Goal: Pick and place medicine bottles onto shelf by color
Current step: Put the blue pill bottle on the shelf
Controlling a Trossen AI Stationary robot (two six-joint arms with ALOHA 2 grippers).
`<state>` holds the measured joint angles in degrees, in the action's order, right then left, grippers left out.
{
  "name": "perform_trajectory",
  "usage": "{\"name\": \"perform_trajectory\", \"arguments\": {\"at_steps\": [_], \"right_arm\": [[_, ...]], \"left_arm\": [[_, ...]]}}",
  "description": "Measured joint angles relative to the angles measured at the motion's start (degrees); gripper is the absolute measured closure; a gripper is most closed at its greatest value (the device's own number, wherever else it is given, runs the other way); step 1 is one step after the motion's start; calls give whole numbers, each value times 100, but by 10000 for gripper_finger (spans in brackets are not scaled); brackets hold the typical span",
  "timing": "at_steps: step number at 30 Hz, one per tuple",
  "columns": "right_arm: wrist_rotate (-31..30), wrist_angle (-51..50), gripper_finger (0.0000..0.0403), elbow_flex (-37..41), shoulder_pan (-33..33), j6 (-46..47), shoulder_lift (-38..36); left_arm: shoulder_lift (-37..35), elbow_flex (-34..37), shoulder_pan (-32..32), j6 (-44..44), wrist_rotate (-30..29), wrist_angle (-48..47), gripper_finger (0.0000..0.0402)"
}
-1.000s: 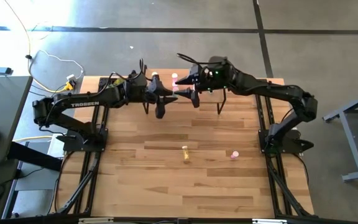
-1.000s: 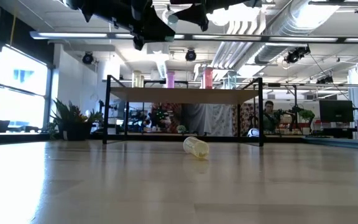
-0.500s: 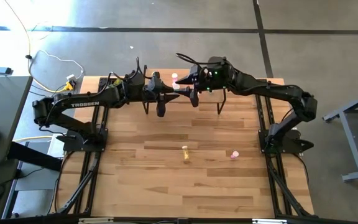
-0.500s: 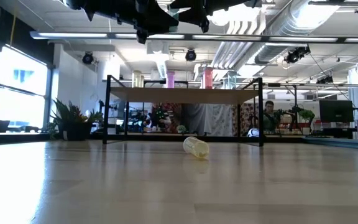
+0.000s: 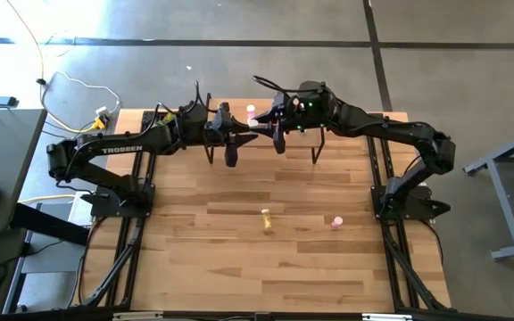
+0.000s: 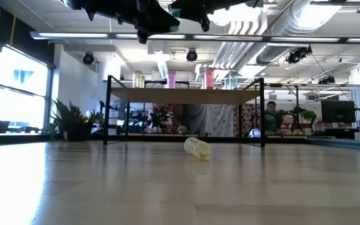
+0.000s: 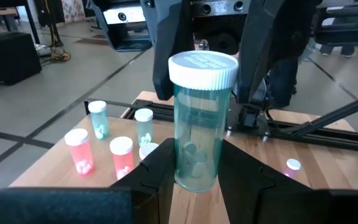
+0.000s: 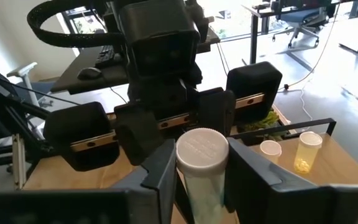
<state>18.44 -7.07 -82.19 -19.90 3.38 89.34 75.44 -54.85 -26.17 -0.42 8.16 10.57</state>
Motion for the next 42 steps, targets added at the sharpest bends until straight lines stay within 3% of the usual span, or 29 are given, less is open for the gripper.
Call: {"name": "perform_trajectory", "arguments": {"at_steps": [11,19,26,31,37,42], "right_arm": [[0,-45,301,2,4,72,-2],[-179,-108,301,9,4,217,-2],[-181,-107,301,9,4,321,-2],[-206,-127,301,11,4,281,-129],[-910,-56,300,11,0,-98,-479],[-1087,764,300,134,29,-220,-329]], "left_arm": [[0,0,0,1,2,-15,289],[0,0,2,1,7,-88,212],[-362,2,-15,-69,-82,-819,151],[-784,2,-15,103,-115,-1085,146],[-1328,2,-17,36,-496,-1519,146],[-1738,2,-17,-89,-761,-1744,148]]}}
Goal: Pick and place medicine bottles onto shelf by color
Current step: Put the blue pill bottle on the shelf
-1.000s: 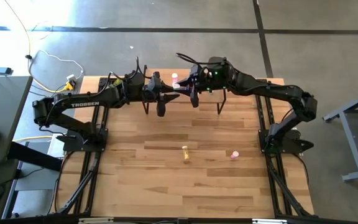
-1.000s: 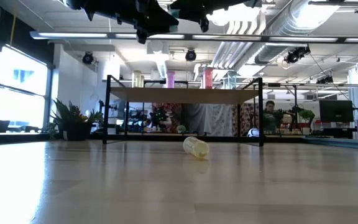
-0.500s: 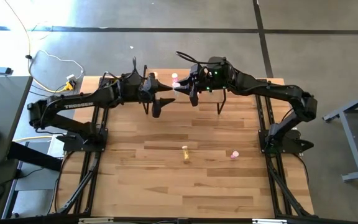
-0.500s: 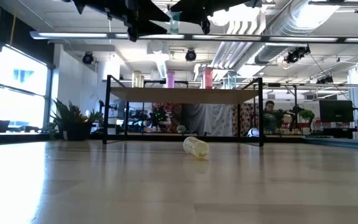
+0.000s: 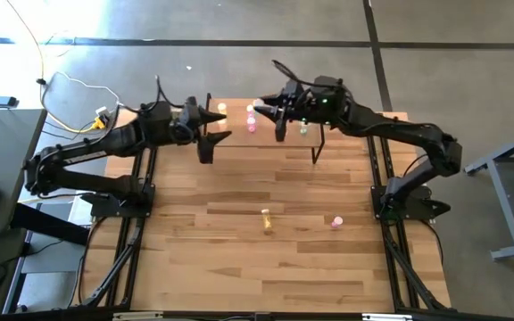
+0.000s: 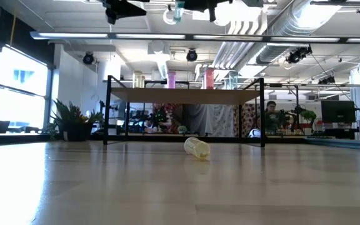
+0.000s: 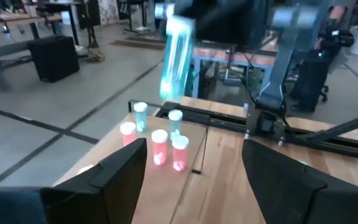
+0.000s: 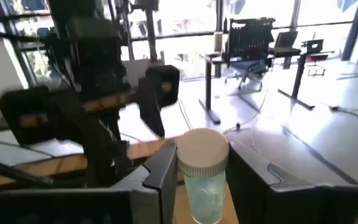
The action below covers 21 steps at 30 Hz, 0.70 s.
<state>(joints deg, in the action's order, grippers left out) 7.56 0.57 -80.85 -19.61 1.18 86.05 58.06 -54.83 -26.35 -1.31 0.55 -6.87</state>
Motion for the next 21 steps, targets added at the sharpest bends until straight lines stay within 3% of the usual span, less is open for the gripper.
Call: {"name": "perform_trajectory", "arguments": {"at_steps": [10,21], "right_arm": [[222,1155,299,79,170,4,995],[322,1895,299,43,359,-122,1922]], "left_arm": [[-560,0,0,-1,-636,-292,147],[-679,0,0,-1,-745,-573,147]]}}
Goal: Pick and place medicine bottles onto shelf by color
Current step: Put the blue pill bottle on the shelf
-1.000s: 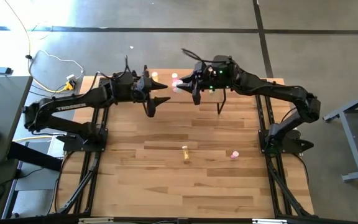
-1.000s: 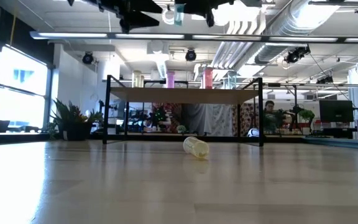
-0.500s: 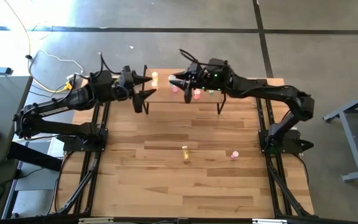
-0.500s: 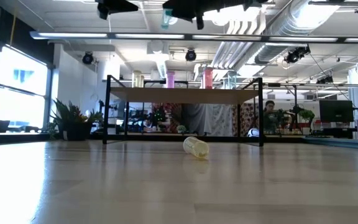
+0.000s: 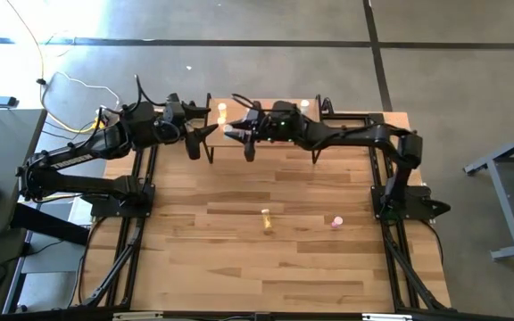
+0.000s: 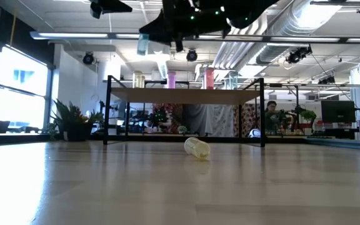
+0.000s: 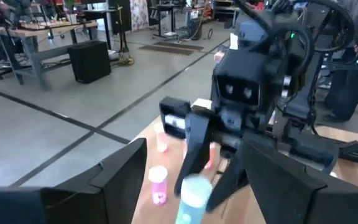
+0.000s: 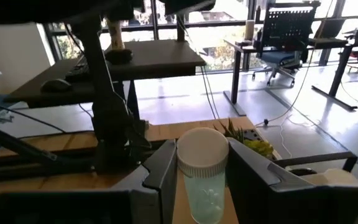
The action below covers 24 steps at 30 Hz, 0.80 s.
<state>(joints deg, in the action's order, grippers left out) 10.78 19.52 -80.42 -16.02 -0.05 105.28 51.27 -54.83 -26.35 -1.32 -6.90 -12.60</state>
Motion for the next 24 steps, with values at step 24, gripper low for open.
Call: {"name": "perform_trajectory", "arguments": {"at_steps": [24], "right_arm": [[-353,-660,299,-877,-47,30,1076]], "left_arm": [[2,0,0,0,-277,-270,147]]}}
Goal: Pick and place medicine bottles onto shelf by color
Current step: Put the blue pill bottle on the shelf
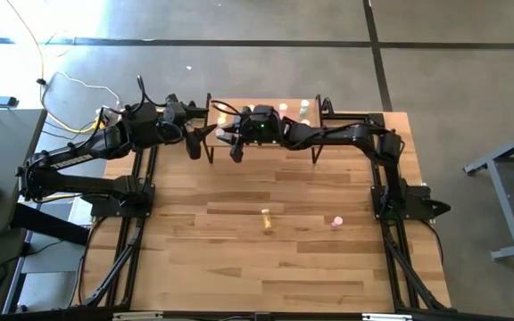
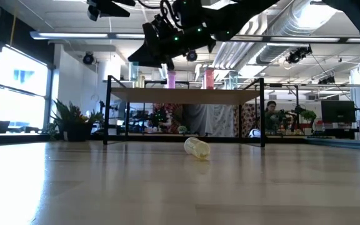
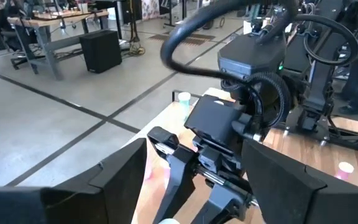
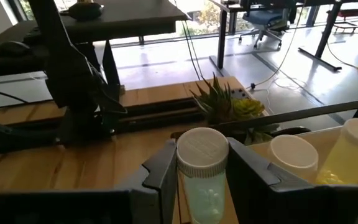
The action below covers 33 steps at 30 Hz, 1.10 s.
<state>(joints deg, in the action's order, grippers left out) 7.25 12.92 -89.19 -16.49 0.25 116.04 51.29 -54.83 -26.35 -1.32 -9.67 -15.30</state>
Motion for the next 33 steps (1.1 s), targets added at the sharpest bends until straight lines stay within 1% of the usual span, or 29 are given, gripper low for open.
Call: {"name": "perform_trajectory", "arguments": {"at_steps": [9,19,29,33], "right_arm": [[-79,21,299,0,-136,98,98],[-31,-91,299,2,-149,101,146],[-33,-108,299,2,-149,125,146],[-92,-111,290,2,-149,146,146]], "left_arm": [[2,0,1,1,2,4,147],[2,0,0,199,-5,6,147],[2,0,0,201,-13,6,147],[2,0,0,201,-20,6,147]]}}
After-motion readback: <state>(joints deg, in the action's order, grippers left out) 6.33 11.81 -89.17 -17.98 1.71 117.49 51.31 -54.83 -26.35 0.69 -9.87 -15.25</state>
